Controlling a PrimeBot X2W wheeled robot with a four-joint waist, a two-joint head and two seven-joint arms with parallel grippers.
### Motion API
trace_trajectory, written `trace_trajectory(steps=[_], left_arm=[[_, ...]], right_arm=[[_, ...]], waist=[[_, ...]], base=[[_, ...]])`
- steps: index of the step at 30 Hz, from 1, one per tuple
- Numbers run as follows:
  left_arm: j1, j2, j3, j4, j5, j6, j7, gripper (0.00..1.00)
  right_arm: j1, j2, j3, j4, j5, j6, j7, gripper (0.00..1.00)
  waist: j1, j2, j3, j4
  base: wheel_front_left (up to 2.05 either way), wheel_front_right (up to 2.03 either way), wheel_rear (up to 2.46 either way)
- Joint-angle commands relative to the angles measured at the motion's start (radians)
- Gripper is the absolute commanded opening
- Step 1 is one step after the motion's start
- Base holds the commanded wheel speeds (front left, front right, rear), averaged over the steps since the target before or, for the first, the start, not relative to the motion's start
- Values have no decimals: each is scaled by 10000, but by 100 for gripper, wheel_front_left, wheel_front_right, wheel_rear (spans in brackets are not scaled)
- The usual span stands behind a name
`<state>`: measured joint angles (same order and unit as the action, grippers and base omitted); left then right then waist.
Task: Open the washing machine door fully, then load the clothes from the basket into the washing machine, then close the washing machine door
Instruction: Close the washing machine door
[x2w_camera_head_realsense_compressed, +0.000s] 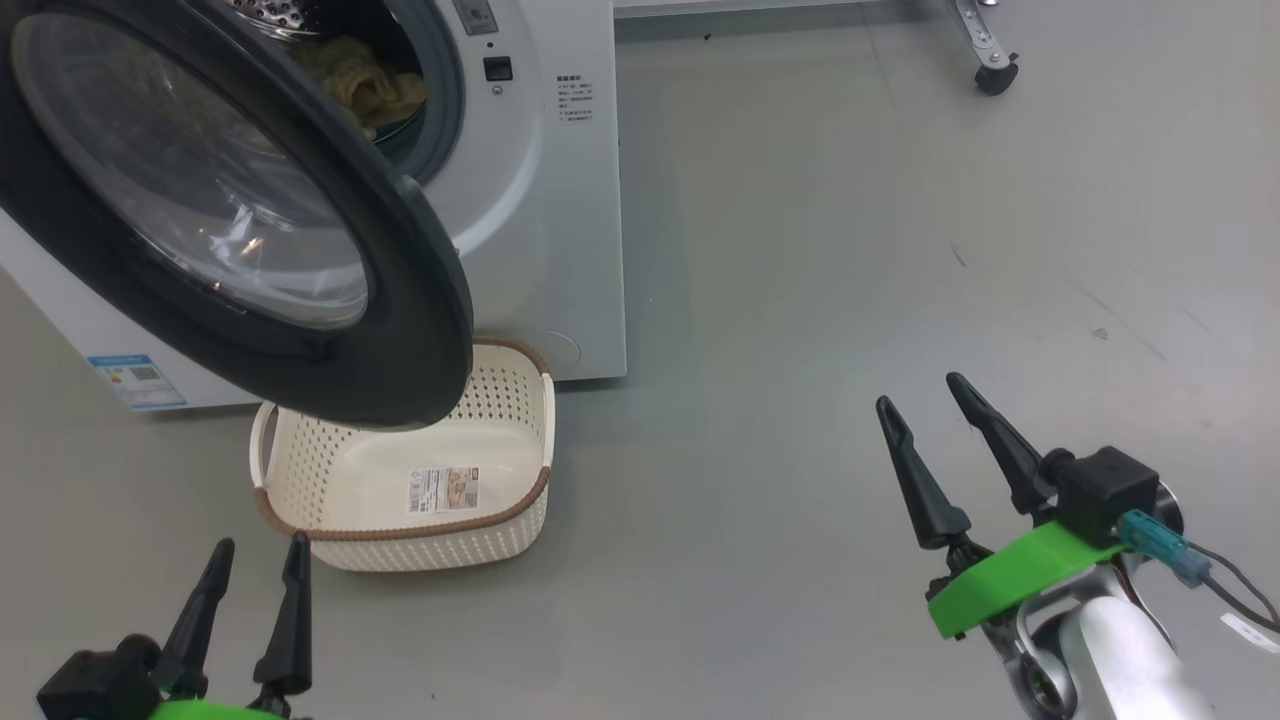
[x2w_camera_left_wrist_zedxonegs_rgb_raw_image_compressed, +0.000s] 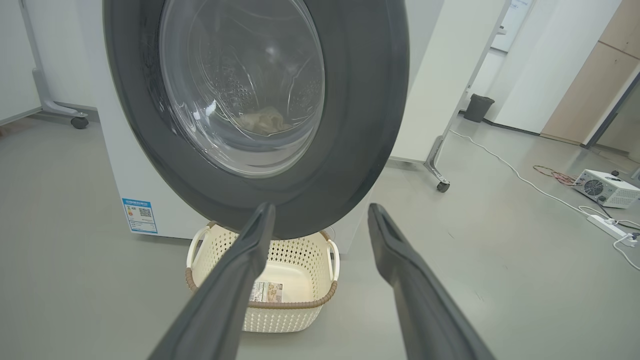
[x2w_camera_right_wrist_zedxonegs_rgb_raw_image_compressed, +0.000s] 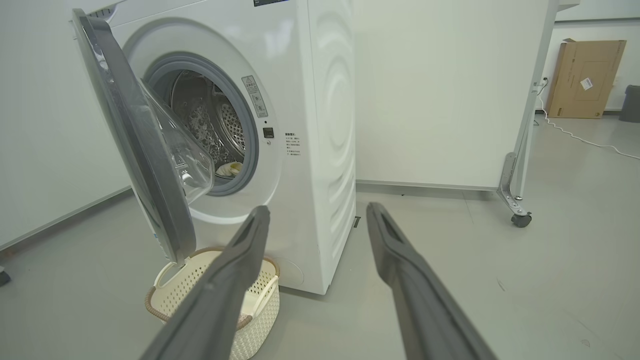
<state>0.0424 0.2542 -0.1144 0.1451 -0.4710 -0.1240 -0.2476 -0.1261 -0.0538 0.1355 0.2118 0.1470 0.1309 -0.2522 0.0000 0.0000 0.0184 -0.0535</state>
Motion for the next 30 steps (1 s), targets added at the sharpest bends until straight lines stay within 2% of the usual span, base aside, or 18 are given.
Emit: trace_trajectory(steps=[1,17,18,19,20,25,30], left_arm=[[-387,139,418,-248,87,-67,-141,100],[-510,141,145,-216,123,-67,-141,100],[-544,124,108,-240,126,-67,-141,100],[-571,116,84,-257,130,-67,-141,100],[-607,103,56,-270,131,-67,-141,100],[-998,27,-232,-287,155,-67,-141,100],[-1701,-135,-585,-264,125,-67,-141,100]], right_arm=[[-220,36,209,-280,-10,-2,-95,100],[-214,35,224,-161,-79,-2,-95,100],[-227,35,164,-197,-147,-2,-95,87],[-234,35,137,-139,-123,-2,-95,30],[-274,35,125,-88,-123,-2,-95,0],[-716,2,-225,-78,-252,-2,-95,0],[-1957,-256,-789,-289,-275,-2,-95,0]], waist=[[0,0,12,6],[0,0,70,166],[0,0,161,210],[0,0,246,241],[0,0,327,280],[0,0,915,669],[0,0,1796,1364]], base=[[0,0,0],[0,0,0],[0,0,0],[0,0,0],[0,0,0],[0,0,0],[0,0,0]])
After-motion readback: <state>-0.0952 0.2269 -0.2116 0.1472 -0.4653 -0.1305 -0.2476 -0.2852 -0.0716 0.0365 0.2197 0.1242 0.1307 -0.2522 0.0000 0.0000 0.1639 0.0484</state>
